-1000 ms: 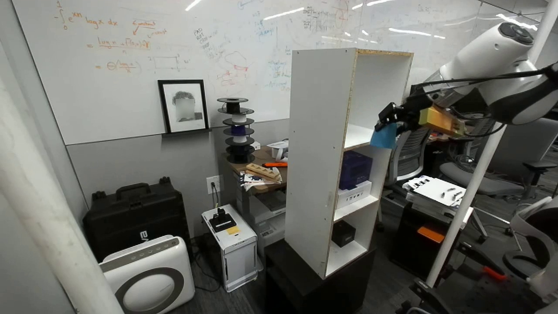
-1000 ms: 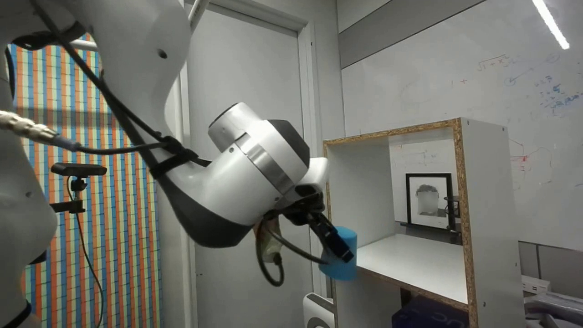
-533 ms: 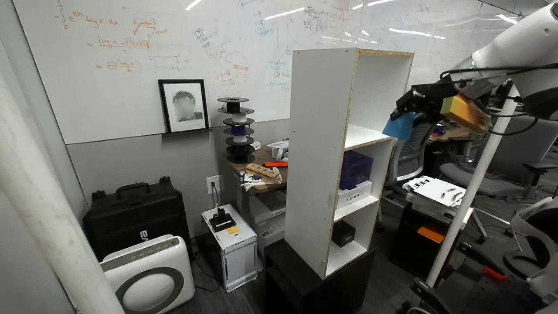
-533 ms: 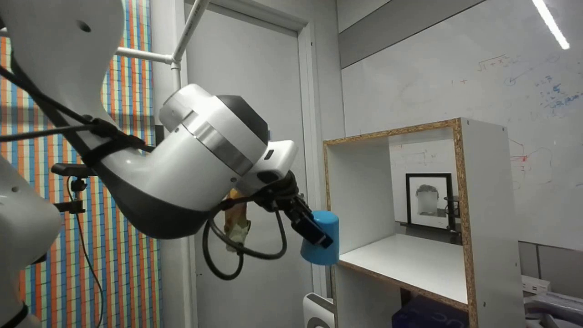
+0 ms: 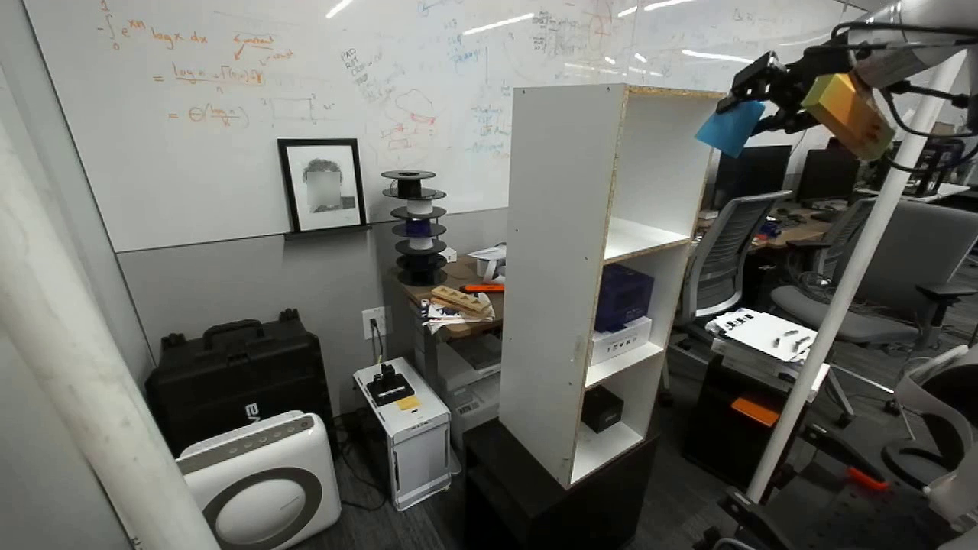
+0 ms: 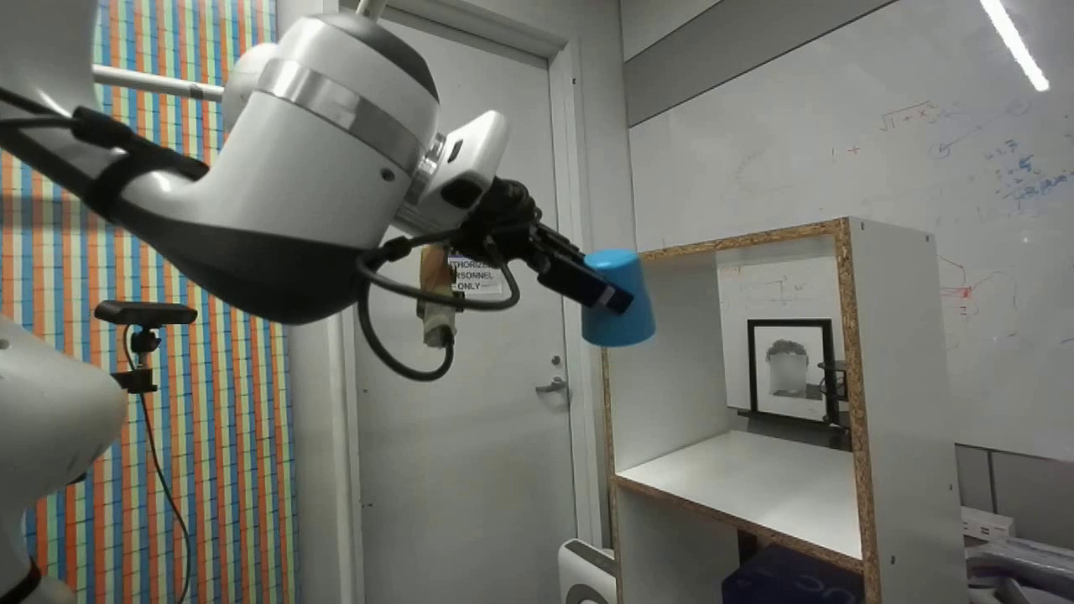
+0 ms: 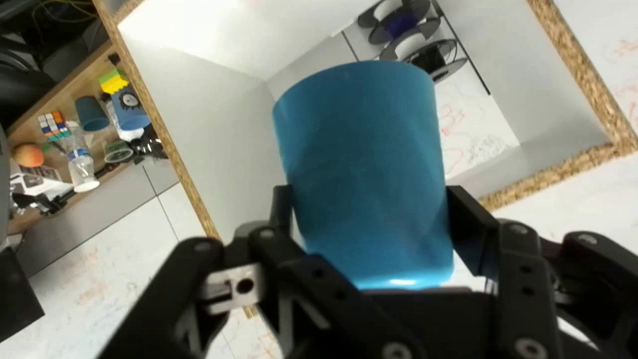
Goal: Put the blue cup on top of the shelf.
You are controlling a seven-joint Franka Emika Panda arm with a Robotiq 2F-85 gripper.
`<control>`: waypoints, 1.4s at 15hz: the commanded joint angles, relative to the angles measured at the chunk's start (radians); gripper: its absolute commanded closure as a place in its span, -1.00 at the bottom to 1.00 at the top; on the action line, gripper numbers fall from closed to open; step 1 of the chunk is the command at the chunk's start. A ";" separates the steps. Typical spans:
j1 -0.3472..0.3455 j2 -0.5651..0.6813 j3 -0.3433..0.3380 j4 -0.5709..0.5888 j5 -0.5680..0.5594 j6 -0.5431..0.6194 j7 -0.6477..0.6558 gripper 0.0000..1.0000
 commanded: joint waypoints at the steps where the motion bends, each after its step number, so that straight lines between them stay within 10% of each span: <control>1: -0.057 -0.021 0.043 0.102 0.014 0.044 0.079 0.02; 12: -0.202 0.264 0.157 0.522 -0.017 0.153 0.423 0.02; 21: -0.409 0.498 0.335 0.845 -0.422 0.295 0.973 0.02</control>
